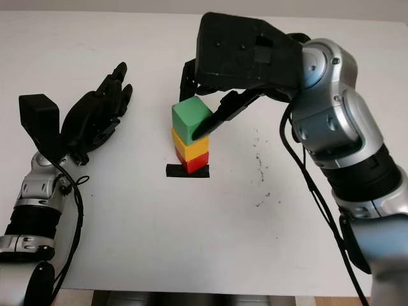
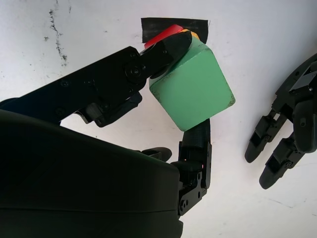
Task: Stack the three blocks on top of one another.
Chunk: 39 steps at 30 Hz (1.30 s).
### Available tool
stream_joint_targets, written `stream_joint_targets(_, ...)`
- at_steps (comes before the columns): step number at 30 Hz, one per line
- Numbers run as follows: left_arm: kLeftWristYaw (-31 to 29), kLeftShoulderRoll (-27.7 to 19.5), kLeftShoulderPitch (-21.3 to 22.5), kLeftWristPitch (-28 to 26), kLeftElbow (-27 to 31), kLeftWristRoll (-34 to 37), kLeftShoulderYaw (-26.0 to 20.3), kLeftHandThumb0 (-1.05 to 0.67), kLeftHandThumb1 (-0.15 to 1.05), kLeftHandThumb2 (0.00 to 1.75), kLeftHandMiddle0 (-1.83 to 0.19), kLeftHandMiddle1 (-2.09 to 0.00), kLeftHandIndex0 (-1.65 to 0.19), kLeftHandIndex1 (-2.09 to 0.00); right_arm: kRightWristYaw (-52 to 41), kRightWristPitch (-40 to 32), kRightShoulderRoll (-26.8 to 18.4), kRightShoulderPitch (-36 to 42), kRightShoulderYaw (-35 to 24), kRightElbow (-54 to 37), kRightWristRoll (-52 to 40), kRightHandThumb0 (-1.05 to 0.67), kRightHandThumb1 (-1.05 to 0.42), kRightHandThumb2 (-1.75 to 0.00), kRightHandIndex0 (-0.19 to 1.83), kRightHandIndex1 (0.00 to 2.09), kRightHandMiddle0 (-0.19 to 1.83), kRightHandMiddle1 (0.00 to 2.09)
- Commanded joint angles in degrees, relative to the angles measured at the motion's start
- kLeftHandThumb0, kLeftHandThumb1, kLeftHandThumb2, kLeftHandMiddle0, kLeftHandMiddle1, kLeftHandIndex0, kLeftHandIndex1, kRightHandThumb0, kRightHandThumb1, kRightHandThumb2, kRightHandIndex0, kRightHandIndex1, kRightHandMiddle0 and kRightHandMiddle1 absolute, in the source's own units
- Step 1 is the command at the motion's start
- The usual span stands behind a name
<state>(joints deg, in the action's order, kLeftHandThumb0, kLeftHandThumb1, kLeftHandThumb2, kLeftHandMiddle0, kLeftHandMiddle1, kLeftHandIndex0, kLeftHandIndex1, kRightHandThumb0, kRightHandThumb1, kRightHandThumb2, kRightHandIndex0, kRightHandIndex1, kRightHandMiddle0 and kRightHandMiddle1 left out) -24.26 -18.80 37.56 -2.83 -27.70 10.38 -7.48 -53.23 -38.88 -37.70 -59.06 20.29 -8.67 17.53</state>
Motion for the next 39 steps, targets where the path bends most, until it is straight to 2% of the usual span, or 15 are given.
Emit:
stream_joint_targets(1, -0.2, -0.4, -1.3, 0.2, 0.8, 0.1, -0.3, -0.85, 1.05, 0.64, 0.19, 0.0, 0.19, 0.0, -0.2, 0.5, -0.5, 0.6, -1.1, -0.9, -0.7, -0.43, -0.95, -0.06, 0.35, 0.04, 0.31, 1.58)
stream_joint_targets(39, -0.5, -0.7, -1.7, -0.6, 1.3, 0.4, -0.8, -0.85, 1.05, 0.63, 0.19, 0.0, 0.19, 0.0, 3.1, 1.2, 0.9, 2.7, -0.7, -0.9, 0.5, -0.43, -0.95, -0.05, 0.32, 0.04, 0.31, 1.57)
